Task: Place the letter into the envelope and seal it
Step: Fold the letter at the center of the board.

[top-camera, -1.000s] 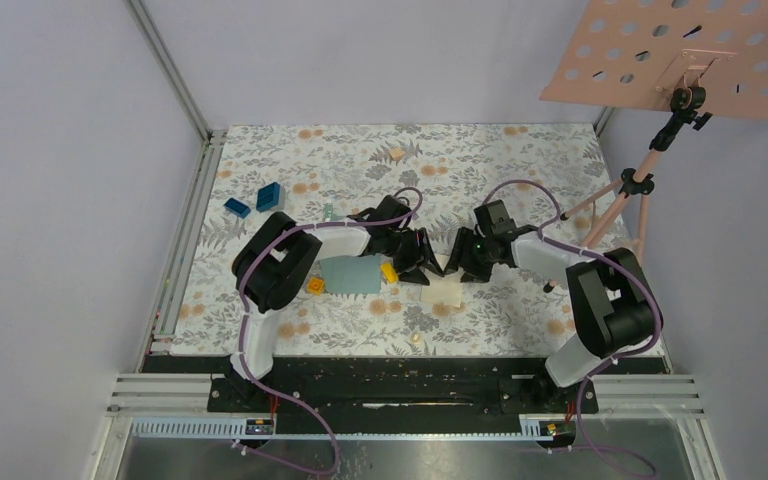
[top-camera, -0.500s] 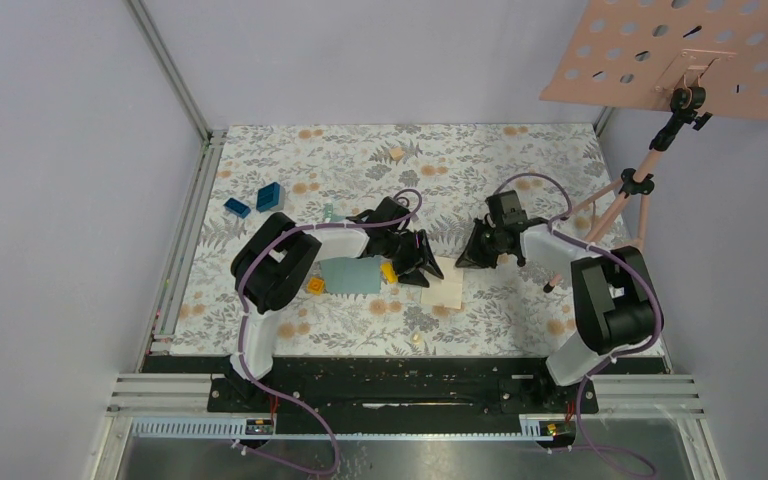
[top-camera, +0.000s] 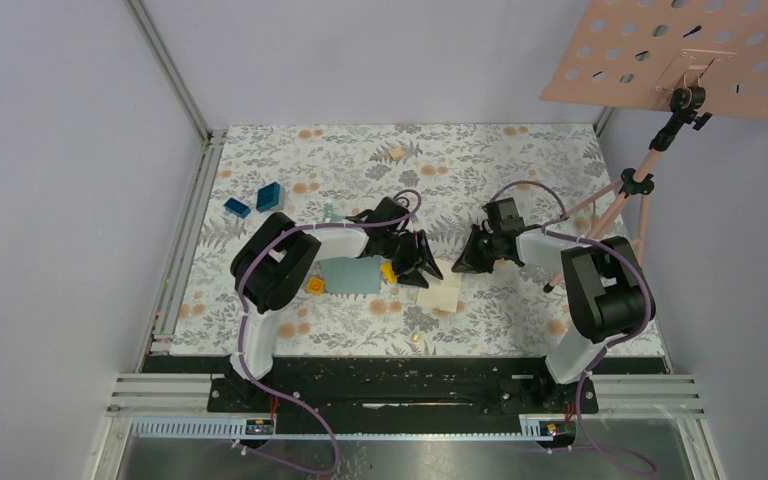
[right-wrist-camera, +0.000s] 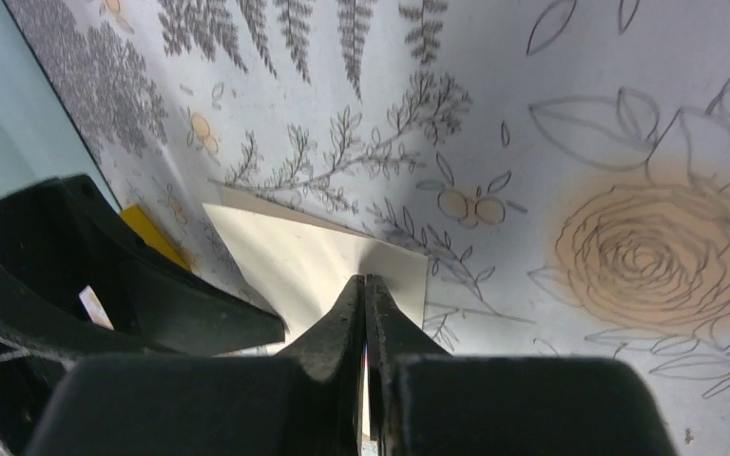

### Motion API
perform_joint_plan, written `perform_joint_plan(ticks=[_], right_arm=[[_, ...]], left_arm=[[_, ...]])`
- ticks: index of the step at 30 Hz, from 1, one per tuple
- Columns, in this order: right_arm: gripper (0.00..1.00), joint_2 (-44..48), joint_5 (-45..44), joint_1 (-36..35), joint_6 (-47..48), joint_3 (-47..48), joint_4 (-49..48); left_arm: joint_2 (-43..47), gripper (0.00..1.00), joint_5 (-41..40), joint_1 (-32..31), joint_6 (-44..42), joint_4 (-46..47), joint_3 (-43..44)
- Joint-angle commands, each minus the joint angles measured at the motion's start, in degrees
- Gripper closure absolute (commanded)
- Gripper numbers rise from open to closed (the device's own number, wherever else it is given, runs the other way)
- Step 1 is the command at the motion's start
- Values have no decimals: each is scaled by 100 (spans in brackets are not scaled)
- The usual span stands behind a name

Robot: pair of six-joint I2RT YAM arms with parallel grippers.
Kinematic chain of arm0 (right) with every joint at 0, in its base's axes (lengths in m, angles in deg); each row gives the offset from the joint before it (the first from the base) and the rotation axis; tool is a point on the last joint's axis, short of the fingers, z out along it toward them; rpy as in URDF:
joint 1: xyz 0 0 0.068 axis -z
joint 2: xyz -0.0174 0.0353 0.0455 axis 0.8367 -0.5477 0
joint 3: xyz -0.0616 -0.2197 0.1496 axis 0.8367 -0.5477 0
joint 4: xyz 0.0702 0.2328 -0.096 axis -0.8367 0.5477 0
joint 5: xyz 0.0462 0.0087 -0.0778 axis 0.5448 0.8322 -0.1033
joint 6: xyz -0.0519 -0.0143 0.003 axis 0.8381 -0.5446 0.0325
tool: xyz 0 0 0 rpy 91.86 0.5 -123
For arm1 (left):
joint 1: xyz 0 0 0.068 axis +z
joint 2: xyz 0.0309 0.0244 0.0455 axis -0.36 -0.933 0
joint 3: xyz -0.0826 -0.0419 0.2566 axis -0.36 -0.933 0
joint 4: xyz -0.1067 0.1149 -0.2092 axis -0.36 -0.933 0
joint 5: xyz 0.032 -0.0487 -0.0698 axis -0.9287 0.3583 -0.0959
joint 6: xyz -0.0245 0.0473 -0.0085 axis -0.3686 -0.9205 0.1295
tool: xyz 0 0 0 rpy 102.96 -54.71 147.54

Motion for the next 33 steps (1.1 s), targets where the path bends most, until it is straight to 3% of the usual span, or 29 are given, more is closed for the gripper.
perform_joint_plan(ticks=[1,12,20,23,26,29,33], right_arm=[[100,174,88,-64,137,-610,274],[100,1726,361,-330,-451,-2048,-67],[99,2873,266,-552,-473,-2186,105],[77,3426,-362,-544,-382,-2123,172],[37,3376,-877,-451,-128,-1820,535],[26,2740,-330,-207,-42,-1481,540],[24,1814,306,-188,-122,-1257,484]], left_arm=[[171,50,18,93,-67,6,-41],[-138,50,52,122,-50,6,175],[-147,50,329,102,25,197,126],[11,50,327,97,-71,197,11],[62,50,306,101,-212,57,5],[30,50,393,91,-211,49,-14],[36,50,413,68,-220,51,1]])
